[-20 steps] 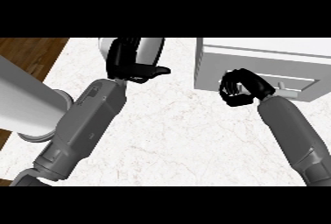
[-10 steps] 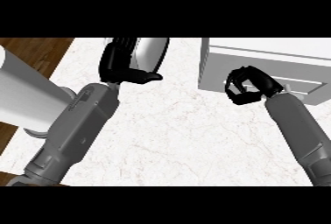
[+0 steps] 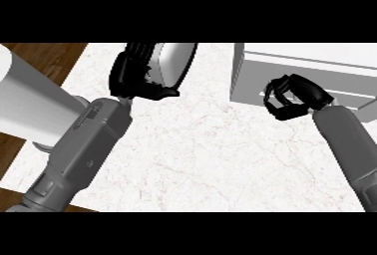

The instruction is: Pick up the cup, place it into the drawer and close the drawer

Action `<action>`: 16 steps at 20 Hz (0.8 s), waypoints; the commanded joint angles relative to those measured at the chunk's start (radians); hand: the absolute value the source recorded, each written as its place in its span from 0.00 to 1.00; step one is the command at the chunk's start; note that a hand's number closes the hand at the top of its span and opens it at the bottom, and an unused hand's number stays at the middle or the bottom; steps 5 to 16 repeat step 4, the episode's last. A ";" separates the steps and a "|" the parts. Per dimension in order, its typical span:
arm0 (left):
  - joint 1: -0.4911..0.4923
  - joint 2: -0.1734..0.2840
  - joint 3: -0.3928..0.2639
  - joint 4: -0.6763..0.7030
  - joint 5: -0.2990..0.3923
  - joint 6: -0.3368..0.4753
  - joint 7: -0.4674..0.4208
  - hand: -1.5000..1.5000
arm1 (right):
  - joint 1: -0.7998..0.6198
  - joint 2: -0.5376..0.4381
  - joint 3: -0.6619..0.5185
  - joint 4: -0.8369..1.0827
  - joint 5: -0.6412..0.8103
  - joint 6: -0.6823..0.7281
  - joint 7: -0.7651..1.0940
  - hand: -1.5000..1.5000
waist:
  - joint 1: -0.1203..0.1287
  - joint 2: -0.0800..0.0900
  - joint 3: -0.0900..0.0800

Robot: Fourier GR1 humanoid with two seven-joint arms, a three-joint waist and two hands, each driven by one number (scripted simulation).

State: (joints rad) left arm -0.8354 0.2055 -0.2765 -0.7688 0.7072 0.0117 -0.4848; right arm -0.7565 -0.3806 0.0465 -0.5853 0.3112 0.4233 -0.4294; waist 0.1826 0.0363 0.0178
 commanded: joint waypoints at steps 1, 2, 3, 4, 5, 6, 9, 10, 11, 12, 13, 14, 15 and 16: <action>0.011 0.025 0.001 -0.007 0.003 -0.023 0.012 0.00 | -0.179 -0.122 -0.090 0.026 0.004 -0.115 0.074 1.00 | 0.035 0.013 -0.015; 0.007 -0.005 -0.003 -0.018 0.009 -0.019 0.009 0.00 | -0.169 -0.113 -0.091 0.025 -0.001 -0.116 0.072 1.00 | 0.035 0.015 -0.014; 0.015 0.016 0.002 -0.020 0.008 -0.027 0.008 0.00 | -0.159 -0.112 -0.095 0.024 -0.007 -0.113 0.070 1.00 | 0.042 0.015 -0.014; 0.025 0.016 0.001 -0.016 0.009 -0.026 0.010 0.00 | -0.168 -0.116 -0.088 0.017 -0.002 -0.109 0.090 1.00 | 0.053 0.014 -0.016; 0.025 0.016 0.001 -0.016 0.009 -0.026 0.010 0.00 | -0.168 -0.116 -0.088 0.017 -0.002 -0.109 0.090 1.00 | 0.053 0.014 -0.016; 0.025 0.016 0.001 -0.016 0.009 -0.026 0.010 0.00 | -0.168 -0.116 -0.088 0.017 -0.002 -0.109 0.090 1.00 | 0.053 0.014 -0.016; 0.025 0.016 0.001 -0.016 0.009 -0.026 0.010 0.00 | -0.168 -0.116 -0.088 0.017 -0.002 -0.109 0.090 1.00 | 0.053 0.014 -0.016; 0.025 0.016 0.001 -0.016 0.009 -0.026 0.010 0.00 | -0.168 -0.116 -0.088 0.017 -0.002 -0.109 0.090 1.00 | 0.053 0.014 -0.016; 0.025 0.016 0.001 -0.016 0.009 -0.026 0.010 0.00 | -0.168 -0.116 -0.088 0.017 -0.002 -0.109 0.090 1.00 | 0.053 0.014 -0.016; 0.025 0.016 0.001 -0.016 0.009 -0.026 0.010 0.00 | -0.168 -0.116 -0.088 0.017 -0.002 -0.109 0.090 1.00 | 0.053 0.014 -0.016; 0.025 0.016 0.001 -0.016 0.009 -0.026 0.010 0.00 | -0.168 -0.116 -0.088 0.017 -0.002 -0.109 0.090 1.00 | 0.053 0.014 -0.016; 0.025 0.016 0.001 -0.016 0.009 -0.026 0.010 0.00 | -0.168 -0.116 -0.088 0.017 -0.002 -0.109 0.090 1.00 | 0.053 0.014 -0.016; 0.025 0.016 0.001 -0.016 0.009 -0.026 0.010 0.00 | -0.168 -0.116 -0.088 0.017 -0.002 -0.109 0.090 1.00 | 0.053 0.014 -0.016; 0.025 0.016 0.001 -0.016 0.009 -0.026 0.010 0.00 | -0.168 -0.116 -0.088 0.017 -0.002 -0.109 0.090 1.00 | 0.053 0.014 -0.016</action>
